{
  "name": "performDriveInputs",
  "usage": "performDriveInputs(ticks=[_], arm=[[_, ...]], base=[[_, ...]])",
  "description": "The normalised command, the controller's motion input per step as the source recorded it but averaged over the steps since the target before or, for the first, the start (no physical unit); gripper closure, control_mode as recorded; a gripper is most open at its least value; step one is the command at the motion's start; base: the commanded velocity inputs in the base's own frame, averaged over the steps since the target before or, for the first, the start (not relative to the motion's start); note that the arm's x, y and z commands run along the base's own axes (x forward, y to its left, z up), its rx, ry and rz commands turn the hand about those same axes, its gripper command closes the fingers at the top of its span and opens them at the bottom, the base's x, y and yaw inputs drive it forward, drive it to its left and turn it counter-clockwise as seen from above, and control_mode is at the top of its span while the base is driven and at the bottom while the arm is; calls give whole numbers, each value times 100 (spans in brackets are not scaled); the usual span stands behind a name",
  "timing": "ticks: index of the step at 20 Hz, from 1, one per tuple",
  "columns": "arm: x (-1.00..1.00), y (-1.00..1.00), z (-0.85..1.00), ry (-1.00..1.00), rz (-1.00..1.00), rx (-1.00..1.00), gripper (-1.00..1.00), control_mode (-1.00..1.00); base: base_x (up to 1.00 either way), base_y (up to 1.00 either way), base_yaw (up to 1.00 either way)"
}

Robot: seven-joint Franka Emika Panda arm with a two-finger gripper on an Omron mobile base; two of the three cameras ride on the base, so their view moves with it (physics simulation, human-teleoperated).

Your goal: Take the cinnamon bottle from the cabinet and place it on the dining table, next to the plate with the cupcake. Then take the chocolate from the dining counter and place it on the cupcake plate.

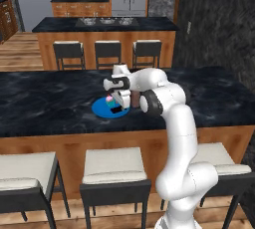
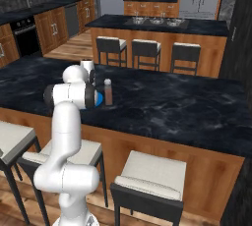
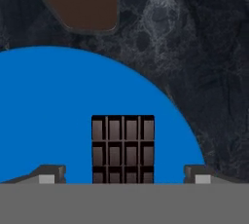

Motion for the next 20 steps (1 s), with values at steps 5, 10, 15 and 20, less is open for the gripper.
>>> performDriveInputs(ticks=[5, 10, 15, 20], arm=[[-17, 0, 10, 0, 0, 0, -100, -100], [-37, -4, 16, 0, -1, 0, -100, -100], [-40, -6, 22, 0, -1, 0, -100, -100], [-54, -3, 25, 0, 0, 1, -100, -100]], base=[[0, 0, 0], [0, 0, 0], [0, 0, 0], [0, 0, 0]])
